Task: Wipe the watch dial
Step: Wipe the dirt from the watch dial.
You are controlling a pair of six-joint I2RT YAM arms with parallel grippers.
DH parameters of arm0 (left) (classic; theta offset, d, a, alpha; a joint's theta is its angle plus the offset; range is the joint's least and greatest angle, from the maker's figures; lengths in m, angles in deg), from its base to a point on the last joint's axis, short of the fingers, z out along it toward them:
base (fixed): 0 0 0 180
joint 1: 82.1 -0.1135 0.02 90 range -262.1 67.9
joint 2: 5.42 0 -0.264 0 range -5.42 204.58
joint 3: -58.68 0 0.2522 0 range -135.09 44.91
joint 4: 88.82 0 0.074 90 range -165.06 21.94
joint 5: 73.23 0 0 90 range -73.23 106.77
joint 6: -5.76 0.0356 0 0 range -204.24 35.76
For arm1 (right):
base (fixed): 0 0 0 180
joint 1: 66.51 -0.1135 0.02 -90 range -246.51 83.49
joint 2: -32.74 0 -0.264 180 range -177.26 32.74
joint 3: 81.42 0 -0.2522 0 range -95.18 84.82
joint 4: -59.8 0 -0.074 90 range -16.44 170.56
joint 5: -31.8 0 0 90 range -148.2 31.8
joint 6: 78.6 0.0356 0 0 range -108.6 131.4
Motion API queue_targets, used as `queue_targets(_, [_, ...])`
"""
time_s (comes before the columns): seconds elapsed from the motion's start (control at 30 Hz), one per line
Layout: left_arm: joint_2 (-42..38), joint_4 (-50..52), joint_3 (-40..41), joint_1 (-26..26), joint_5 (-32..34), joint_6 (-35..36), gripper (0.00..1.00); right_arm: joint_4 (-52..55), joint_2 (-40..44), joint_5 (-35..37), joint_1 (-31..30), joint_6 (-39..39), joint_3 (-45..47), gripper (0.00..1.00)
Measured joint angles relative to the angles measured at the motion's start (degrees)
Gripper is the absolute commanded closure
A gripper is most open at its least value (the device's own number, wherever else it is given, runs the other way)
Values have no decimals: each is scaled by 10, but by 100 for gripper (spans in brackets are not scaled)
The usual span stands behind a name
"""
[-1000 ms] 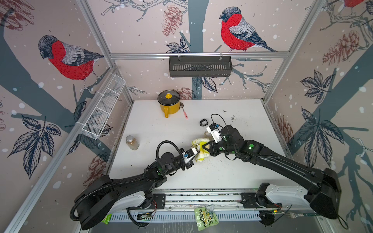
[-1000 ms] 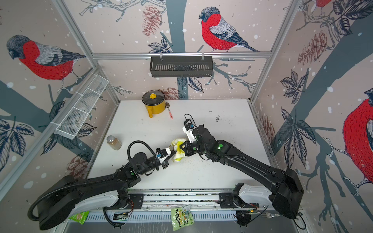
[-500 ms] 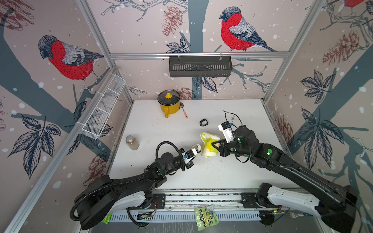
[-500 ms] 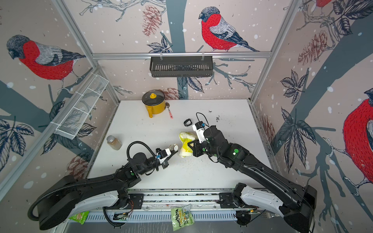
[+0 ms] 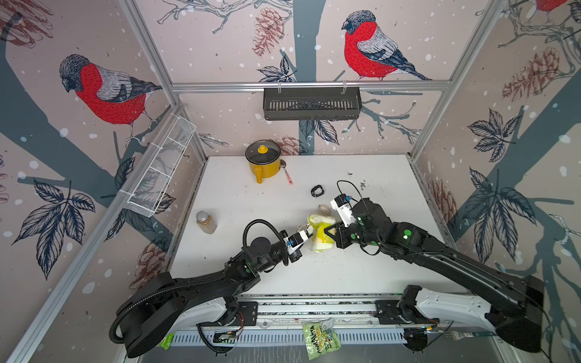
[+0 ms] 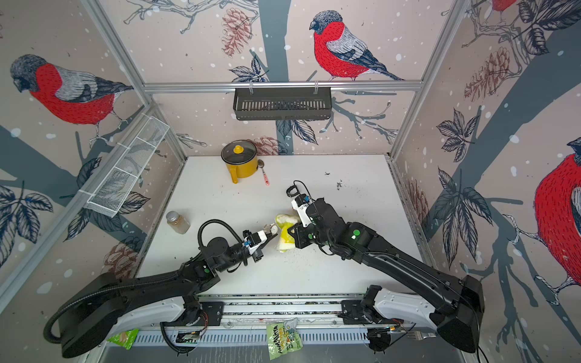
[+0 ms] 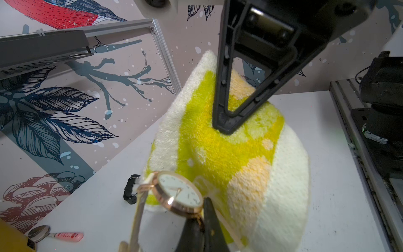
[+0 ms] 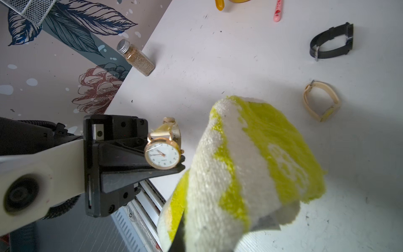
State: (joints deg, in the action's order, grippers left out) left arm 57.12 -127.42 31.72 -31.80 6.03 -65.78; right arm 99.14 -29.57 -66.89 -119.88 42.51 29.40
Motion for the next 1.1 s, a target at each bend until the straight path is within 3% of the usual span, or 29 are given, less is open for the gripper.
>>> queue_targets(0.43, [23,2,-5,0,-2,6,100,-26,-52,8,-40,-3,-31,91])
queue_targets(1.0, [-49,48,28,0,8,1,100,-46,-126,4,-18,-14,-36,93])
queue_targets(1.1, [-59,11,27,5,-15,3,100,-37,-129,12,-11,-13,-22,93])
